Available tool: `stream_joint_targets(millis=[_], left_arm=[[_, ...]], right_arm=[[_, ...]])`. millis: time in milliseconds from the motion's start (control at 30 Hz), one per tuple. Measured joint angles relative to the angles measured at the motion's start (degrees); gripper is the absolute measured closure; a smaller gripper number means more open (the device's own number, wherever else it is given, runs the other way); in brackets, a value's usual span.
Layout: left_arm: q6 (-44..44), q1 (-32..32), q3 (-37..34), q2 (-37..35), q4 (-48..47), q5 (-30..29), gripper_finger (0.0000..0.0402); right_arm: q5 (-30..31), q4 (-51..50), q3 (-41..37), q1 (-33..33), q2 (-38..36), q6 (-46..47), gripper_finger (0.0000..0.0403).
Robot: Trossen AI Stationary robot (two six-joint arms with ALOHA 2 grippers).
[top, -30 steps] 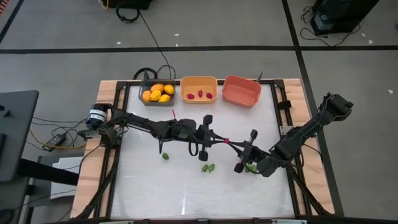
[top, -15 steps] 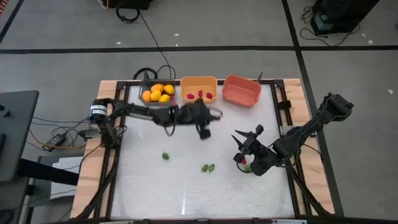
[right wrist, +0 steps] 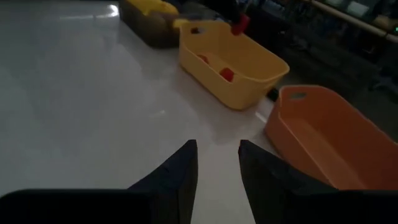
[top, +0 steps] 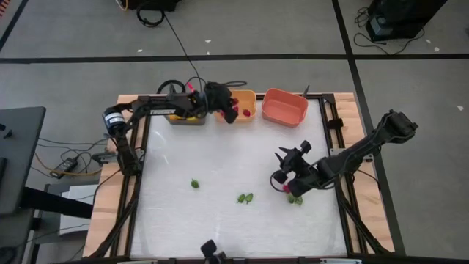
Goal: Sort produce into baskets
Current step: Put the red chili pepper into the yellow bin
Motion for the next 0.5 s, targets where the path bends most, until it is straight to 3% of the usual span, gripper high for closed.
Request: stream_joint_targets(millis=[267, 367, 500], left_arm=[[0.25, 0.76, 0.00, 0.00, -0.87, -0.12, 0.0167], [0.13, 0.23, 0.00, -0.02, -1.19, -0.26, 0.0135], [0.28, -0.82, 0.00, -0.04, -2.39, 0.72, 0.0121]], right_arm=[[-6.02, -0.56, 0.00, -2.20, 0.00, 0.48, 0.0273], [-7.75, -1.33, 0.00, -2.47, 0.00, 1.31, 0.0273], [-11.54, -0.33, 0.00, -2.49, 0.00, -2.07, 0.0273]])
